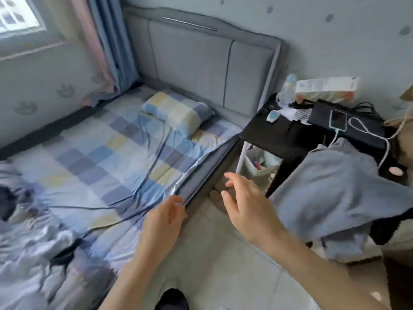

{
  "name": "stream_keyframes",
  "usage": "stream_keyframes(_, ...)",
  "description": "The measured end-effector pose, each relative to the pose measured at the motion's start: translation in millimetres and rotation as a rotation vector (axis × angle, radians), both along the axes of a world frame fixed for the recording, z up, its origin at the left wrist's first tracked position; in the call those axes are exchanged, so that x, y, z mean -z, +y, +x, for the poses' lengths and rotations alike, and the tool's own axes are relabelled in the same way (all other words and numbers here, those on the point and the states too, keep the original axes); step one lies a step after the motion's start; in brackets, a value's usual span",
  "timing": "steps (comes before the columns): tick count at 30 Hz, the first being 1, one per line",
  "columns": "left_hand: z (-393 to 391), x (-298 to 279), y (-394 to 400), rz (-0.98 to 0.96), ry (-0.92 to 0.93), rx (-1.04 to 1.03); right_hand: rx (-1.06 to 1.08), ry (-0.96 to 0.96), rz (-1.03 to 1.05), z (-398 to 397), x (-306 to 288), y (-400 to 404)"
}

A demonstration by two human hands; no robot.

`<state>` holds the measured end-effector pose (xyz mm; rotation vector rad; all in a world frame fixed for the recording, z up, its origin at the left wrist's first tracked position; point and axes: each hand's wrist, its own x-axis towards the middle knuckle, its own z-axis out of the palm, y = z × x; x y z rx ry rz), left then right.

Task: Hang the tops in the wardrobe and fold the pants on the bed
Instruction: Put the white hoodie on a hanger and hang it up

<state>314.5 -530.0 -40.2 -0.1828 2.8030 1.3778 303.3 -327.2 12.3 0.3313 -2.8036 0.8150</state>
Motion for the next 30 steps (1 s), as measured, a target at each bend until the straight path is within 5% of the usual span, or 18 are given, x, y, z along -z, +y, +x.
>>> stream_keyframes(12,178.8,117.2,-306.2,0.088,-0.376,-0.630,-0.626,-0.551,0.052,38.7,123.9,-326.2)
stream_keyframes(21,232.3,228.6,-504.8,0.185,-0.714,-0.786,-0.544,-1.017,0.155,50.3,250.2,-548.0)
stream_keyframes(30,221.1,336.3,-576.3,0.505,-0.870,-1.037,-0.467,-1.188,0.237,39.5,383.6,-659.5)
